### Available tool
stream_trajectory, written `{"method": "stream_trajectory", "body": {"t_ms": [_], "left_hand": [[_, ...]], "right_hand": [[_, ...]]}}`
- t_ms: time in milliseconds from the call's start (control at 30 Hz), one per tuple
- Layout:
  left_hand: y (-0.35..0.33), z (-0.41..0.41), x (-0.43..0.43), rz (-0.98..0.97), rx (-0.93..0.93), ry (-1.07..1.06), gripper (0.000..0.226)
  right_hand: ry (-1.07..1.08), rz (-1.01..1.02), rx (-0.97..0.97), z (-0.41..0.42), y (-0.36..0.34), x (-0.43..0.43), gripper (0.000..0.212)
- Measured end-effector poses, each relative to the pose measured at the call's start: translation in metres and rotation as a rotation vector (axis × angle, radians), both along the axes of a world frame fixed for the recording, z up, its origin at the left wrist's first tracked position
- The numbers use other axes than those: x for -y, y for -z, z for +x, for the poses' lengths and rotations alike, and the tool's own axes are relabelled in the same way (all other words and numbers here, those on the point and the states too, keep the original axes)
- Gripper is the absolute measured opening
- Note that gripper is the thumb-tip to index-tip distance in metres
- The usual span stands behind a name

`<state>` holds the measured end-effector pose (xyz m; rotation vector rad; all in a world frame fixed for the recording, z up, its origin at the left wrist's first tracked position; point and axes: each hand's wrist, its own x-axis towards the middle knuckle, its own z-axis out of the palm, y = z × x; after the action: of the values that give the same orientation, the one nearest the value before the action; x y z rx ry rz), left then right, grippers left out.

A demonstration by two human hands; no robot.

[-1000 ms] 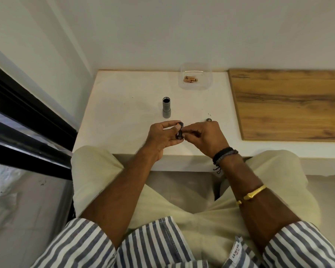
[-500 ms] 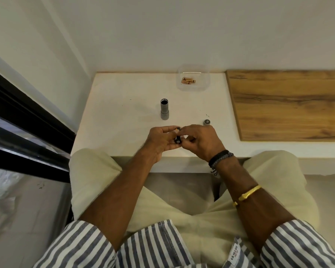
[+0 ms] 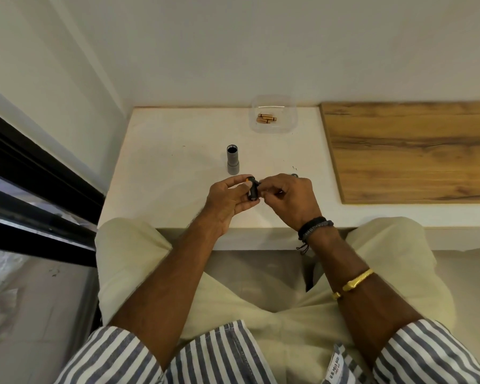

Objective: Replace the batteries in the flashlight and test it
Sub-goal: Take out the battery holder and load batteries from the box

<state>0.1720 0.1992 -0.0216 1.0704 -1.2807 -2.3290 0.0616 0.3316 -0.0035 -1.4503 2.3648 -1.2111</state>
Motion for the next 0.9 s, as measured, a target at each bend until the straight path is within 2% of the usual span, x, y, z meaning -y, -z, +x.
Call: {"method": "stream_trajectory", "body": {"t_ms": [133,267,400,667,900], "left_hand": [[0.002,-0.002,-0.001,0.07,-0.029,-0.024,0.023],[0.002,0.0,-0.004,0.126,-0.049,-0.029,0.034],[0.004,-0.002,-0.009,0.129,-0.038,-0.042,0.032],[0.01,-0.001,-0.007,0.233,-0.098,0.008,0.026],[0.004,0.001,-0.006,0.341,-0.172,0.062,0.033]], "right_hand": [[0.195,-0.063,0.19,-0.008,0.007,-0.002,0.008],[0.492,-0.174,0.404,-0.034,0.017,-0.009,0.01],[0.757,-0.143,0.409,-0.058,0.032,-0.017,0.006],[0.753,0.111,0.333,-0.063,0.061,-0.013,0.005],[0.74,0.194,0.262,-0.062,0.065,-0.012,0.009]]}}
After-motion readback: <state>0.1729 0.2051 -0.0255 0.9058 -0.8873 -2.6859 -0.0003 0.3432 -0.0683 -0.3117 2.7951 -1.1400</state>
